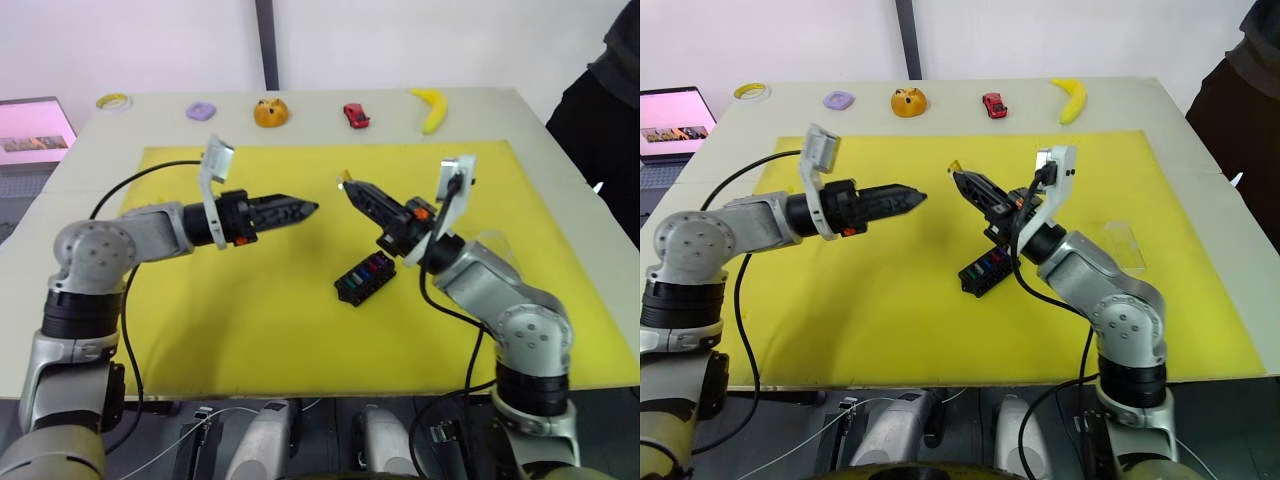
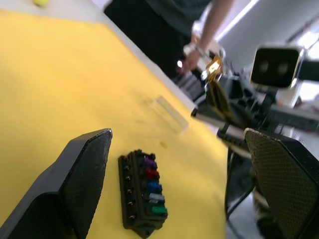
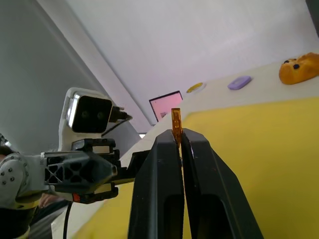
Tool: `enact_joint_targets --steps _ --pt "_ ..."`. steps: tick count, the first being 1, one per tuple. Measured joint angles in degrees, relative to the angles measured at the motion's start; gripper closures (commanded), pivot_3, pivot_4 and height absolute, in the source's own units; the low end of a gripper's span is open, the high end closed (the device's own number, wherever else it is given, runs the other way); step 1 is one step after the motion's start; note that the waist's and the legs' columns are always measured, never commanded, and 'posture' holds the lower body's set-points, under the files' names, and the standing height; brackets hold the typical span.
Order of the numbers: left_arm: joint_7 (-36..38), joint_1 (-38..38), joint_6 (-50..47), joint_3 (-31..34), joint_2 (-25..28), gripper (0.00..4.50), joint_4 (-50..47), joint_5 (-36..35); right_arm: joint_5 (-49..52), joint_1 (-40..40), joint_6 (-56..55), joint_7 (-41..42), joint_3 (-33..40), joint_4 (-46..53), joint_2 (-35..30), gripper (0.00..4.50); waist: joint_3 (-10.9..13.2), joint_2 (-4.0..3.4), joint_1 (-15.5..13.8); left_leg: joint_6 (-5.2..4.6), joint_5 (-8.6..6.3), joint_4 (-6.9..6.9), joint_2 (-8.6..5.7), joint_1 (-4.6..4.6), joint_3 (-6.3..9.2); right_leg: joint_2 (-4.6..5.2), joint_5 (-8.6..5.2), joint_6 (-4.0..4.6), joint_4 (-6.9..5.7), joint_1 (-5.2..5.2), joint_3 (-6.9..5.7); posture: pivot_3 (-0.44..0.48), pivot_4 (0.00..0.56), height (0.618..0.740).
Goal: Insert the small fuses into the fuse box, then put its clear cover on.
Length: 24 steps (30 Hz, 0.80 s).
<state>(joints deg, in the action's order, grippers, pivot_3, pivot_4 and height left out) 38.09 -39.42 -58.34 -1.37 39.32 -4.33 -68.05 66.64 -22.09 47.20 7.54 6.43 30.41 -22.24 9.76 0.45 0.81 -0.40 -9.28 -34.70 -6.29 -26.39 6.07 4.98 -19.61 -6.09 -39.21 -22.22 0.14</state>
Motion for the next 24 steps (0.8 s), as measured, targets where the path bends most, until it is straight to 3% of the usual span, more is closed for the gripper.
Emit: enact_joint_targets --steps 4,9,13,24 --pt "12.7 0.4 11.0 -6.5 2.5 0.04 -3.4 14.4 -2.0 5.5 2.8 3.0 3.3 5.0 -12.9 4.5 0.0 -0.01 -0.2 0.05 0.04 0.2 0.02 0.0 -0.02 0.03 -0.03 0.05 0.13 0.15 0.0 0.0 0.15 0.735" --pt "21.6 0.5 24.3 -12.9 1.3 0.04 -3.4 28.9 -5.6 10.9 2.8 5.8 3.5 7.2 -17.4 4.5 0.0 0.01 -0.1 0.05 0.05 0.23 0.06 -0.01 -0.03 0.04 -0.06 0.11 0.15 0.17 -0.02 0.0 0.15 0.735" --pt "25.8 1.2 29.0 -13.8 0.4 0.04 -3.5 34.0 -12.2 14.6 0.7 8.7 3.2 7.6 -20.6 4.5 0.0 0.02 -0.2 0.04 0.06 0.25 0.06 -0.02 -0.03 0.04 -0.06 0.1 0.15 0.16 -0.05 0.0 0.15 0.735" --pt "29.5 0.7 32.9 -15.3 -3.8 0.04 -0.6 42.2 -23.3 14.6 -2.9 13.6 -0.9 3.4 -19.9 4.5 0.0 0.03 -0.2 0.01 0.09 0.16 0.05 0.02 0.03 0.02 -0.04 0.07 0.15 0.29 -0.16 0.0 0.15 0.735"
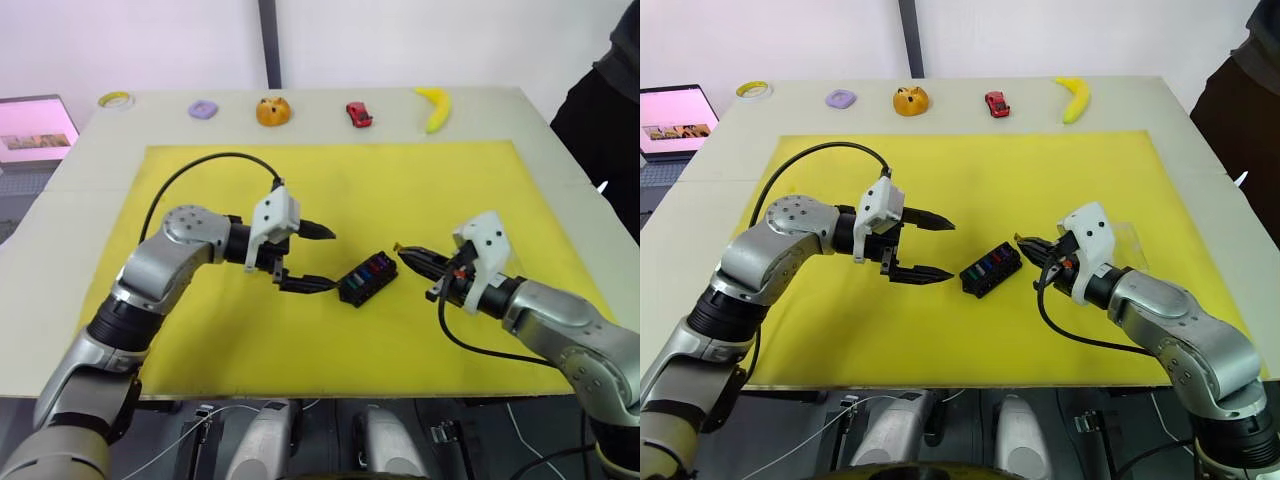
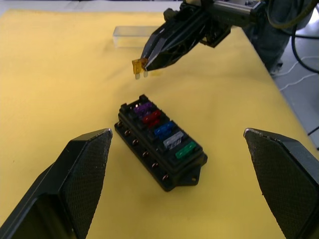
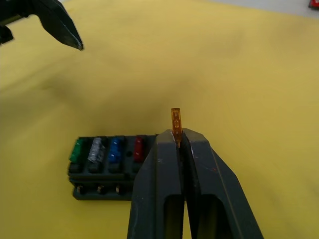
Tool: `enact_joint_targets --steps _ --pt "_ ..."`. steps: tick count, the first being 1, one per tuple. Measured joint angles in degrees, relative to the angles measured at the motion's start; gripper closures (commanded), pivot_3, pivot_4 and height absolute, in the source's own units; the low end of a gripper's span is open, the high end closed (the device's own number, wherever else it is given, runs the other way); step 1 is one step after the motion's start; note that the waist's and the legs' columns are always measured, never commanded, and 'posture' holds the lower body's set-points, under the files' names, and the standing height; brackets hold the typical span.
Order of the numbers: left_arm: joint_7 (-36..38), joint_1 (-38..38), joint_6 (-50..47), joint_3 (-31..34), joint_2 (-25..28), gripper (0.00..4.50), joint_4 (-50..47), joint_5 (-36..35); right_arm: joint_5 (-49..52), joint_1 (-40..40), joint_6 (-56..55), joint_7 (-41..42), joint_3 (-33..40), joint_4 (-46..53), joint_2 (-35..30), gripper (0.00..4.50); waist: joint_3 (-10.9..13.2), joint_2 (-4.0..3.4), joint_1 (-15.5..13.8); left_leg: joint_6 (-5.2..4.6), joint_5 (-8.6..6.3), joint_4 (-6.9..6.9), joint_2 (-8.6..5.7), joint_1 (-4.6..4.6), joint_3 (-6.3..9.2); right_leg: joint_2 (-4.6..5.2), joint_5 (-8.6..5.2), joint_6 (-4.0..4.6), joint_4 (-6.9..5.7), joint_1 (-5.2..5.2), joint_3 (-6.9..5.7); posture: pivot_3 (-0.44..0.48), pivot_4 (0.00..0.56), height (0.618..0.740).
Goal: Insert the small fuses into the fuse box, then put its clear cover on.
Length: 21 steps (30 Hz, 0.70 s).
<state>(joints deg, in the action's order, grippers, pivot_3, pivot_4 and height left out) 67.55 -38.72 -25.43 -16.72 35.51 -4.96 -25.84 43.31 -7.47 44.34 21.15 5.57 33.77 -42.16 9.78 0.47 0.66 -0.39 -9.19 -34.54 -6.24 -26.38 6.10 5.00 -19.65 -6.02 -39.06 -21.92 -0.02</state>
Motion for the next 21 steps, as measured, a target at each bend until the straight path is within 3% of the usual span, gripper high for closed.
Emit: enact_joint_targets --steps 21 --pt "0.7 -0.5 1.1 -0.2 -3.6 0.04 1.8 5.4 -11.6 -3.1 -2.9 5.4 -5.0 -6.2 3.7 4.5 0.0 0.0 0.0 -0.01 -0.01 -0.27 -0.03 0.0 0.16 -0.03 0.01 -0.02 -0.06 0.17 -0.17 0.0 0.15 0.735"
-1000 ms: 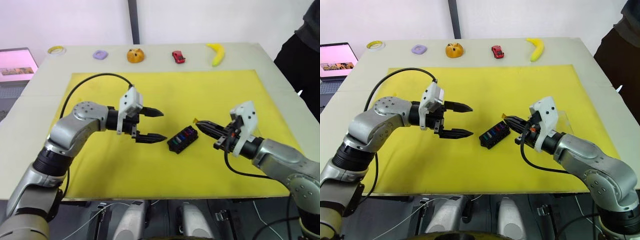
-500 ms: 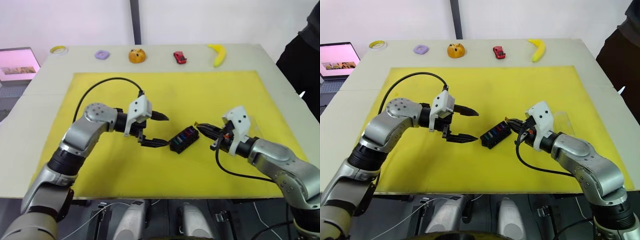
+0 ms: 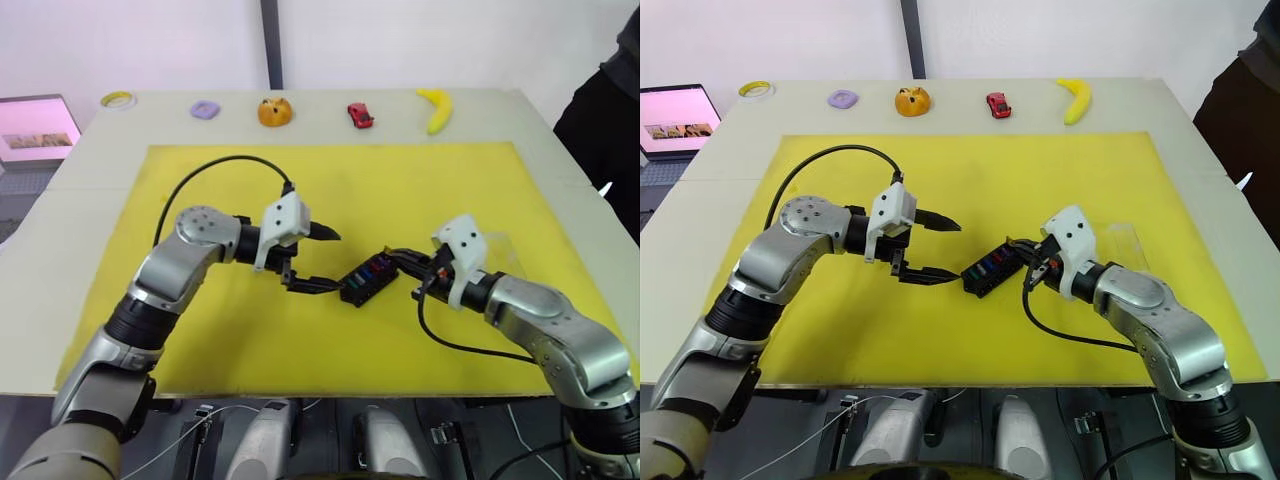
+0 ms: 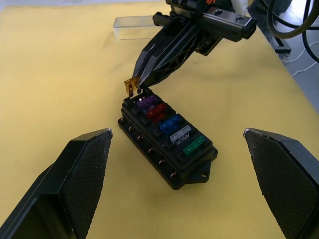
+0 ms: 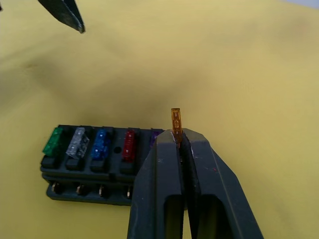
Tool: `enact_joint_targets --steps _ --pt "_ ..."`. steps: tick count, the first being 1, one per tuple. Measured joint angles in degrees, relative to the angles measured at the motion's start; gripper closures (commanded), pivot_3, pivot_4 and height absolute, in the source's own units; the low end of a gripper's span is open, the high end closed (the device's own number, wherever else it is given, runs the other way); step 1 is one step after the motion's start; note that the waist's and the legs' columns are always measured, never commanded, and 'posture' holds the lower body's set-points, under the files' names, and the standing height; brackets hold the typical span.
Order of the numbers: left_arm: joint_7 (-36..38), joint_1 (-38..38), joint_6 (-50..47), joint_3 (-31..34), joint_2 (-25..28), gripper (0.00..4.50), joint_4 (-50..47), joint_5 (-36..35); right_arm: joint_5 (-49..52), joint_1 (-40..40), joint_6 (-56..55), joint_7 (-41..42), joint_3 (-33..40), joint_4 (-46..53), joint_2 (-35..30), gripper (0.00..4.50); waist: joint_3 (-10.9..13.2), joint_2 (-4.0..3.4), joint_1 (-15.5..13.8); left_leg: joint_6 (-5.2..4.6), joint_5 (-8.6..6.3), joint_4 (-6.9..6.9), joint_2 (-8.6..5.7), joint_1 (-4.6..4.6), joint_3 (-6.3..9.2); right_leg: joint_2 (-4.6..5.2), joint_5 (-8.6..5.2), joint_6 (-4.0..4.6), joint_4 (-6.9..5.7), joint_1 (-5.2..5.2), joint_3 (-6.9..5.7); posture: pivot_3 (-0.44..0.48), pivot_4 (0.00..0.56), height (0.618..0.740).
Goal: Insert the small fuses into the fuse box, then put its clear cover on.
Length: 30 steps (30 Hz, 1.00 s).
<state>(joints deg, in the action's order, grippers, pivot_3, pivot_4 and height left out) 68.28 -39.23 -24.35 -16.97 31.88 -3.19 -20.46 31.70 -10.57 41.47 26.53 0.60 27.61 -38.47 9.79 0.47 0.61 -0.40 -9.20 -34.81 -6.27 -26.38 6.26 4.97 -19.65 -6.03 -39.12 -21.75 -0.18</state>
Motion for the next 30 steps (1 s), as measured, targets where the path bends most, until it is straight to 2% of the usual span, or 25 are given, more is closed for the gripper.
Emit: enact_joint_targets --steps 30 --pt "-0.8 -0.5 -1.7 0.0 -0.6 0.04 -0.3 0.5 -3.7 0.8 -0.7 1.8 0.3 -0.4 1.6 4.5 0.0 -0.01 0.0 0.01 0.0 -0.09 0.0 0.01 0.0 -0.02 0.0 0.0 -0.1 0.02 0.0 0.0 0.15 0.735"
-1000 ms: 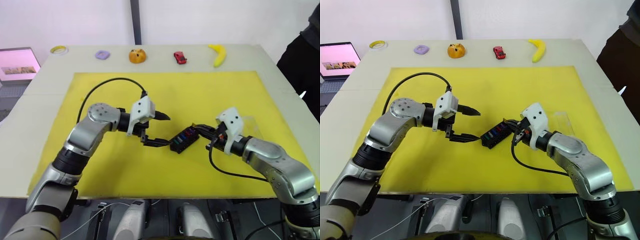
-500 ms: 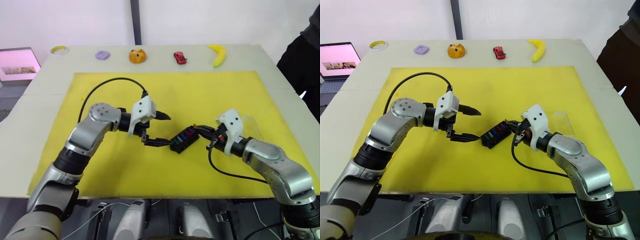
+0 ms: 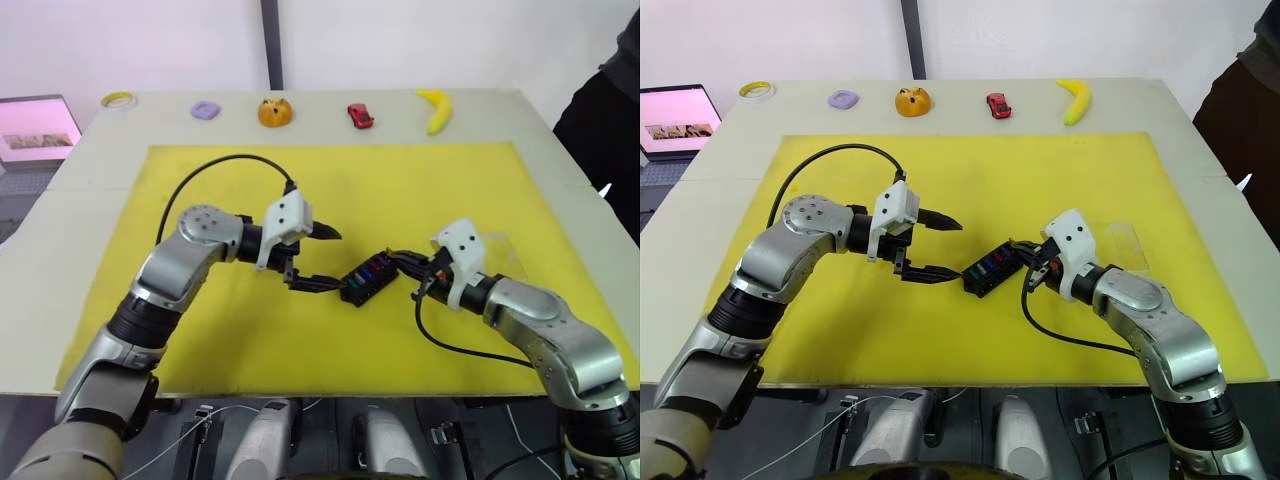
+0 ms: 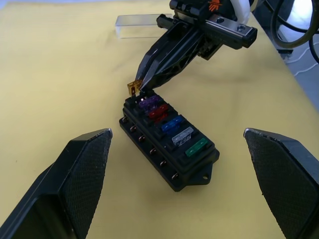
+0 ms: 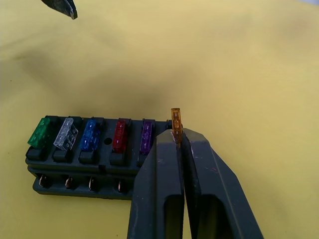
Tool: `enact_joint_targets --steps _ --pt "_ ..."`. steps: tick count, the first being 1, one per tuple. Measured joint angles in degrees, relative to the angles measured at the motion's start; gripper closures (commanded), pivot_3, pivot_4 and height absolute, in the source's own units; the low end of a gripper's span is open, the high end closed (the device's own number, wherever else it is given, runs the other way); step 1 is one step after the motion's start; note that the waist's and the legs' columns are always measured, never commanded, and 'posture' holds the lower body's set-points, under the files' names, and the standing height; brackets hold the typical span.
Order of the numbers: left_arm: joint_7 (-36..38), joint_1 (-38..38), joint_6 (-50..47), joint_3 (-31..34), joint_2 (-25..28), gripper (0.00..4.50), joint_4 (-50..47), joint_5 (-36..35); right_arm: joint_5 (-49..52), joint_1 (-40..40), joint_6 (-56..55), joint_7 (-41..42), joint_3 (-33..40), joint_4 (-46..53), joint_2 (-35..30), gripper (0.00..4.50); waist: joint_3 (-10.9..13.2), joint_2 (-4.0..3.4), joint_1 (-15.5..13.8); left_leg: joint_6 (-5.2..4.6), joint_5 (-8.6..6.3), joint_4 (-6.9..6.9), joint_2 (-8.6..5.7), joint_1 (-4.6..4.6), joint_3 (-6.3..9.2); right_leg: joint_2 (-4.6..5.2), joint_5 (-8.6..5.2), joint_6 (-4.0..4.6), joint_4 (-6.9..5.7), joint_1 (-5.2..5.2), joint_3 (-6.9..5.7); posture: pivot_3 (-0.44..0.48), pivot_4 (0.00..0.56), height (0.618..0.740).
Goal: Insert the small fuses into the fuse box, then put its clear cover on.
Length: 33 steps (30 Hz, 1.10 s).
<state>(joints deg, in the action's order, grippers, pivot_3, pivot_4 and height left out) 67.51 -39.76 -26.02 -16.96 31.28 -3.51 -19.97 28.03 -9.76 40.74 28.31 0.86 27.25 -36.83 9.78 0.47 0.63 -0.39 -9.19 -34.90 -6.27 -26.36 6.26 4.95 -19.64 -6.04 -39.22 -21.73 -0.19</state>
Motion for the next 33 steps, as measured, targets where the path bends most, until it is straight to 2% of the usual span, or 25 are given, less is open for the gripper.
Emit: enact_joint_targets --steps 33 --pt "-0.1 0.0 -0.7 0.0 -0.1 0.04 -0.7 0.0 -2.0 -0.7 1.8 1.1 0.1 0.2 1.5 4.5 0.0 0.0 0.0 0.0 0.0 -0.14 0.0 0.02 0.01 -0.01 0.0 0.0 -0.09 0.06 0.0 0.0 0.15 0.735"
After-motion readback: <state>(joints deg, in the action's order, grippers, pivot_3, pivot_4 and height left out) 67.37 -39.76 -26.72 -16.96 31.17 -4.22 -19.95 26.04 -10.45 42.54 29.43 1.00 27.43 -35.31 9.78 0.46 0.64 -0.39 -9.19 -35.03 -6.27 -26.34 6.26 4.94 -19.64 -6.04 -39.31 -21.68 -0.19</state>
